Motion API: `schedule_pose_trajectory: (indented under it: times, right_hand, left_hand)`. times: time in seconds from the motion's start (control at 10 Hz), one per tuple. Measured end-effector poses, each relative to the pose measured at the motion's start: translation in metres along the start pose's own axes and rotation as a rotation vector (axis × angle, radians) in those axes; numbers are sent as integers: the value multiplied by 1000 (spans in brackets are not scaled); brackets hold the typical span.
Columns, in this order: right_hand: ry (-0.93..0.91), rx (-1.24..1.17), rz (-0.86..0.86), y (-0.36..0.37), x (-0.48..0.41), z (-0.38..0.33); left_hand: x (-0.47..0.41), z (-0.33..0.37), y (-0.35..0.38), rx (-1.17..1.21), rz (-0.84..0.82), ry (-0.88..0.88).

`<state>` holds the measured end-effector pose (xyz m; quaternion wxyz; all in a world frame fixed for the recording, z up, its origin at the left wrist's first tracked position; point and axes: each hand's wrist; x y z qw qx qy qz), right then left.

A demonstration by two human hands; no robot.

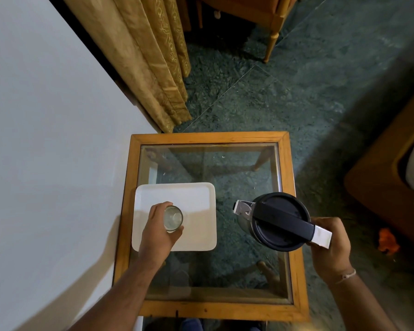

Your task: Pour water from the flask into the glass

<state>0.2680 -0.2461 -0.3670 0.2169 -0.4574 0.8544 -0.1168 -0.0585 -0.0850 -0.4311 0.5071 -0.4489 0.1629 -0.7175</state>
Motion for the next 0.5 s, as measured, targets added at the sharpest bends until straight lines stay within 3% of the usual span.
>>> schedule_pose_trajectory:
  times: [0.2, 0.3, 0.4, 0.5]
  right_hand:
    - [78, -27, -11, -6, 9, 8]
    - [213, -201, -99, -9, -5, 10]
    - [374, -264, -85, -22, -15, 3]
    - [499, -259, 0, -39, -27, -52]
  left_hand:
    - [1, -2, 2, -19, 2, 31]
    - [2, 0, -8, -51, -15, 67]
    - [8, 9, -21, -142, 35, 151]
    - [34, 23, -57, -239, 217, 282]
Point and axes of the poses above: each hand's wrist, its own x-axis away from the middle knuckle, its own y-axis out of the palm, z = x × y, and after that the axes turned 4 degrees about -y, right-handed
